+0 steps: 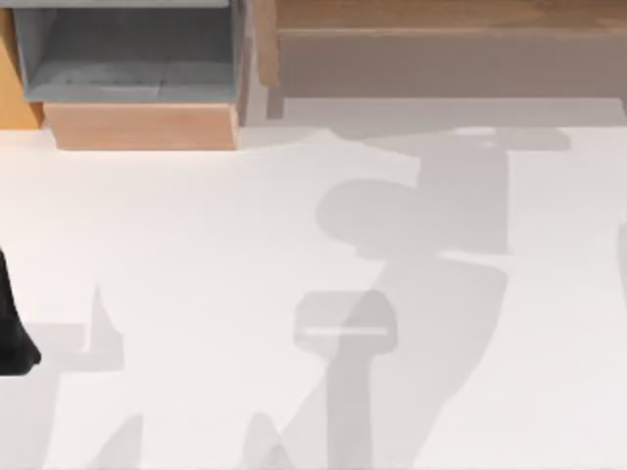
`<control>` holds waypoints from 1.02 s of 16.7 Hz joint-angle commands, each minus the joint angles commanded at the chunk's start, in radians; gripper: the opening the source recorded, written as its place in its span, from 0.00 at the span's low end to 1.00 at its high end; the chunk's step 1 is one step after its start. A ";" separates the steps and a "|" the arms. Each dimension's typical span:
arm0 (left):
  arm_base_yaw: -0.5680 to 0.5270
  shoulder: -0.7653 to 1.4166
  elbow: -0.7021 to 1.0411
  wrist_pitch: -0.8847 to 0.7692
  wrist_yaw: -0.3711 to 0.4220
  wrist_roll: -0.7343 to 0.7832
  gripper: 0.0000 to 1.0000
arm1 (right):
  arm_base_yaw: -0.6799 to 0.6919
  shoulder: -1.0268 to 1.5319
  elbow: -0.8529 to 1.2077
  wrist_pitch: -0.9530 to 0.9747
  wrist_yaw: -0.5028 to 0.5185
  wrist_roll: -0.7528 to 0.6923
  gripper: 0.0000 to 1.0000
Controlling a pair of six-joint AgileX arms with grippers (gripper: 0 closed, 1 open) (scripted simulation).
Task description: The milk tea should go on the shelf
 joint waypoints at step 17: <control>0.000 0.000 0.000 0.000 0.000 0.000 1.00 | 0.000 0.000 0.000 0.000 0.000 0.000 1.00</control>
